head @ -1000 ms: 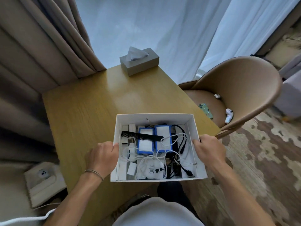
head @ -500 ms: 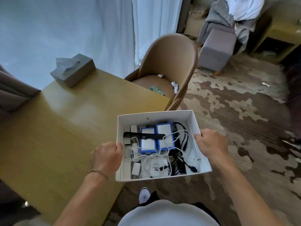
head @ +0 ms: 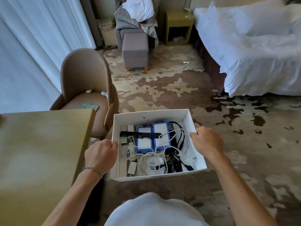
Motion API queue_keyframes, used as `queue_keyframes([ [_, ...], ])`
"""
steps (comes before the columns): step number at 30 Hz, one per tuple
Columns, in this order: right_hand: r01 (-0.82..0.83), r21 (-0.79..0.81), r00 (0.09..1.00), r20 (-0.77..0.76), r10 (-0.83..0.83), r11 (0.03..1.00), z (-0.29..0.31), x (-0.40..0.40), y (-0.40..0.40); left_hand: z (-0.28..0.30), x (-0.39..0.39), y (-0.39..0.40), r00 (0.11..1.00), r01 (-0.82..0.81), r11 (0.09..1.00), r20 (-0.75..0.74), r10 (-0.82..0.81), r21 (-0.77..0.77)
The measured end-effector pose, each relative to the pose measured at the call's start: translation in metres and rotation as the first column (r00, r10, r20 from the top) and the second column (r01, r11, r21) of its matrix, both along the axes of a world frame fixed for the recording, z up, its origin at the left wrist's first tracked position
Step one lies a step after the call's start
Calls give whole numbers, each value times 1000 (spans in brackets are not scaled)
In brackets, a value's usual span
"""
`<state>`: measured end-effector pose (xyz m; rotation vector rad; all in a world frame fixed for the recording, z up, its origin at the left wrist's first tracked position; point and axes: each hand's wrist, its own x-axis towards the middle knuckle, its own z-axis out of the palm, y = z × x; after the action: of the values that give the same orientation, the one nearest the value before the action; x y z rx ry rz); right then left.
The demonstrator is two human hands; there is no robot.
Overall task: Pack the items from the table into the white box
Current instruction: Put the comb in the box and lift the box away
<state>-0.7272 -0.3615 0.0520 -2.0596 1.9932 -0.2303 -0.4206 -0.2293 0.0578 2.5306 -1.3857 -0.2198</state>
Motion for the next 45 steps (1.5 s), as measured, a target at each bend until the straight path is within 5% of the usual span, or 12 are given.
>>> queue_keyframes([
  [4, 117, -10, 993, 8, -117, 993, -2, -100, 3, 1, -82, -37, 986, 142, 987, 81, -148, 72],
  [11, 344, 31, 939, 6, -344, 939, 2, -260, 29, -10, -225, -84, 936, 351, 933, 11, -353, 84],
  [19, 585, 53, 810, -4, -586, 809, -13, -394, 90, -17, -365, -119, 797, 601, 792, -7, -604, 110],
  [31, 861, 74, 506, -34, -862, 503, -38, -544, 196, -37, -575, -148, 489, 866, 479, -47, -871, 143],
  [45, 977, 195, 61, 146, -987, 89, -47, -694, 299, -58, -828, -129, 171, 976, 158, -75, -982, 153],
])
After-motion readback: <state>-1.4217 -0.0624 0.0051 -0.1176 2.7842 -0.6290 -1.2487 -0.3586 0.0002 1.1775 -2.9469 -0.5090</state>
